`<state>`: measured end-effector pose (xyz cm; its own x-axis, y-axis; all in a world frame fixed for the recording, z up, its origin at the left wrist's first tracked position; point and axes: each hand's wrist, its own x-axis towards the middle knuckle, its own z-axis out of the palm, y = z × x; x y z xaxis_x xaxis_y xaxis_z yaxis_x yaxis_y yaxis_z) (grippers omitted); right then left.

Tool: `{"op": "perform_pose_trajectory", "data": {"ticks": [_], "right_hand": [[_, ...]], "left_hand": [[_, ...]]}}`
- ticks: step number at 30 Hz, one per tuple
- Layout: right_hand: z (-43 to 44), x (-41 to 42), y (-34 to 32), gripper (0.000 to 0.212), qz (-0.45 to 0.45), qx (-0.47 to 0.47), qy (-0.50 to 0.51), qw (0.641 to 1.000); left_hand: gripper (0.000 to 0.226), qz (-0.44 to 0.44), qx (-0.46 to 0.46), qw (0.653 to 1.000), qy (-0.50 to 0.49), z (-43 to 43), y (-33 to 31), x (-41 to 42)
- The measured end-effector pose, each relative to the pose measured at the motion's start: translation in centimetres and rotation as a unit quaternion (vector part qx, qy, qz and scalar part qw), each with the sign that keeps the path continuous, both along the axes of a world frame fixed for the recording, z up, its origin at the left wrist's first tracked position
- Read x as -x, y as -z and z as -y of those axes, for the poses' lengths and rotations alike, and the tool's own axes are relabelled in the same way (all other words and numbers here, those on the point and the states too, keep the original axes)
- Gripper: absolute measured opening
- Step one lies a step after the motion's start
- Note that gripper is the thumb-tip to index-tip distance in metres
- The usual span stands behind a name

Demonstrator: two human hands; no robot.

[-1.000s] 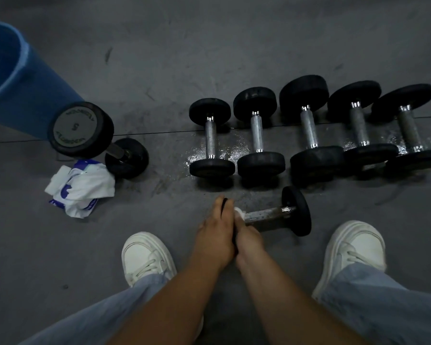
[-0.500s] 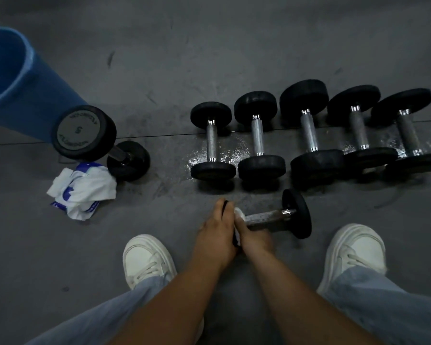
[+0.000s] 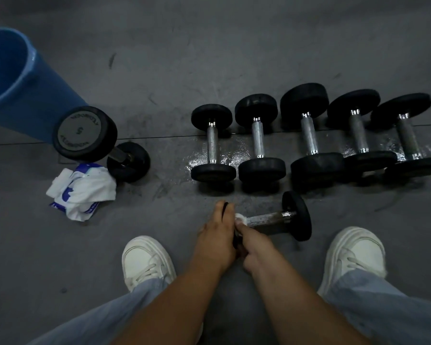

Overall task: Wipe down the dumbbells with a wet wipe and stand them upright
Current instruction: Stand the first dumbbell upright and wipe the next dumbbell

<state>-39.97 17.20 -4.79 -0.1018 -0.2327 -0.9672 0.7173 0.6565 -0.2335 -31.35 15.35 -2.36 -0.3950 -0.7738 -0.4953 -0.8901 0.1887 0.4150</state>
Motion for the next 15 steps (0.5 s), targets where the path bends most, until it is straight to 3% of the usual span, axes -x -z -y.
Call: {"op": "perform_pose_trajectory", "data": {"ticks": [6,15], "right_hand": [[0.0,-0.6,0.5,0.024,0.119,0.037,0.134,0.983],[0.1,-1.8,0.6,0.022,0.000,0.053,0.147,0.988]], "left_hand": [[0.085,0.001,-0.005,1.000,-0.007,0.1,-0.2,0.2],[0.072,-0.005,0.003,1.000,-0.022,0.3,0.0,0.3]]}}
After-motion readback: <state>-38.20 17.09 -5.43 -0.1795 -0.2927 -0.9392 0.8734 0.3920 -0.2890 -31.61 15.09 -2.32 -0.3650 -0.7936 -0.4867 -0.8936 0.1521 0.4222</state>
